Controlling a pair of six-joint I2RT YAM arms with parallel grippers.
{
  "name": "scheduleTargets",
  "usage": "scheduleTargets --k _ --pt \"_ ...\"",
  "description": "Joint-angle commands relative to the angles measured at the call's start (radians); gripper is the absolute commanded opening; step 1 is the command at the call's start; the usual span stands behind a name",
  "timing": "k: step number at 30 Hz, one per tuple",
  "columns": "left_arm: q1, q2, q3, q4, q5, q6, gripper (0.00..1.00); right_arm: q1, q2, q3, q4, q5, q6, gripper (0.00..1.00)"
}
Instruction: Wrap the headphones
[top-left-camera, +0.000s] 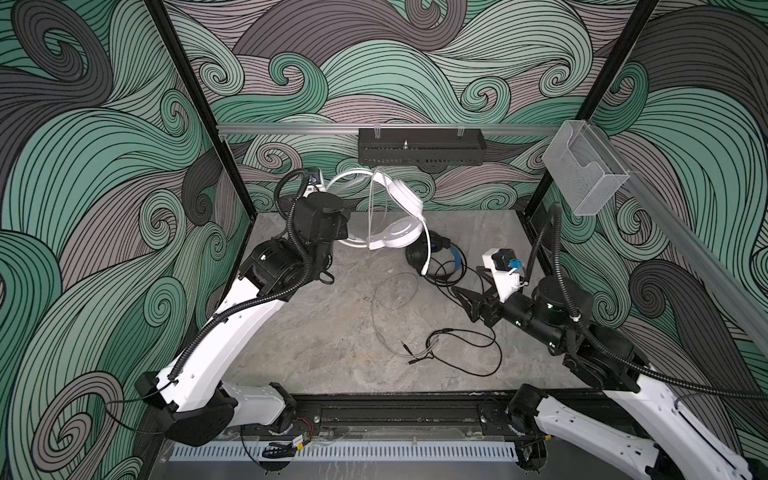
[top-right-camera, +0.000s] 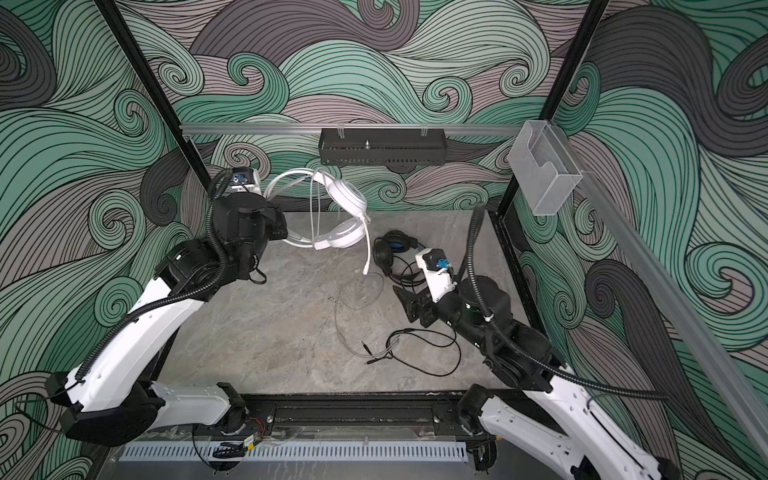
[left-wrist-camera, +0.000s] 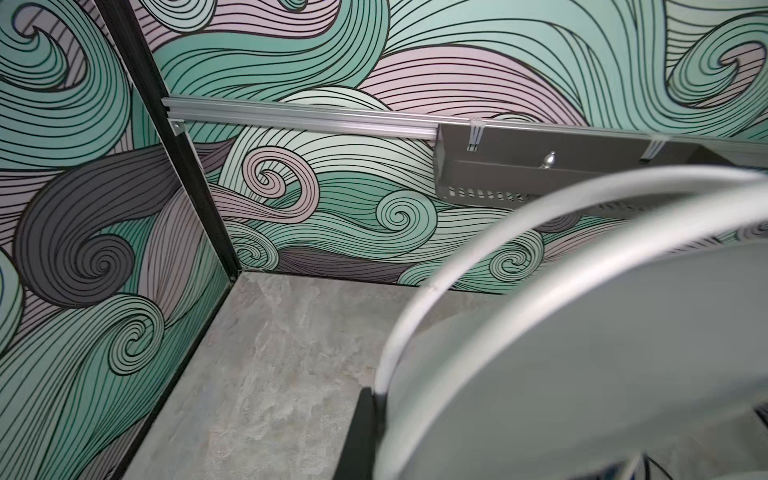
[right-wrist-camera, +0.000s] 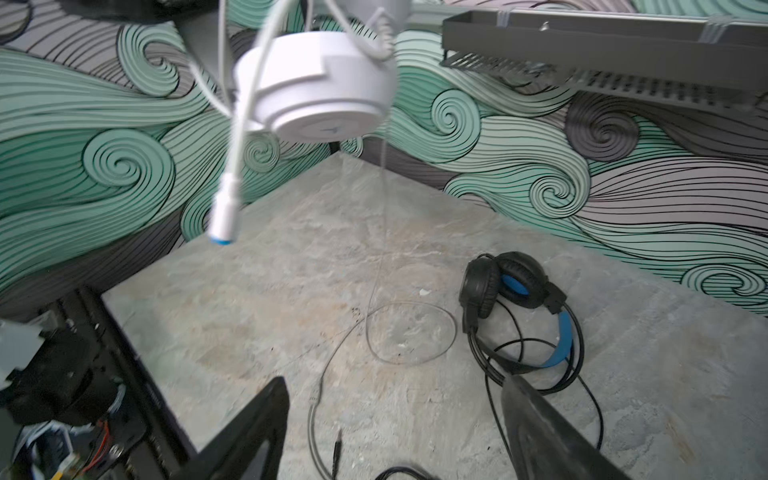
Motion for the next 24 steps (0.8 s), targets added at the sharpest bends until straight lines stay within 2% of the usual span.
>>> scheduleTargets --k 1,6,11,13,24 --pt "0.009 -0.029 0.11 -0.099 0.114 -0.151 0.0 -0.085 0.016 -0.096 0.144 -0.165 0.085 0.85" --pt "0.009 -0.006 0.243 -0.196 0.209 -0.171 0.0 -0.175 0.133 -0.213 0.4 -0.408 0.161 0.91" --pt "0.008 -0.001 0.312 -0.245 0.287 -0.205 0.0 -0.2 0.297 -0.199 0.578 -0.563 0.188 0.92" --pt "0.008 -0.001 0.322 -0.254 0.312 -0.22 0.0 -0.2 0.356 -0.178 0.628 -0.611 0.204 0.97" --pt "0.008 -0.006 0.329 -0.249 0.373 -0.26 0.0 -0.199 0.606 -0.059 0.777 -0.651 0.219 1.0"
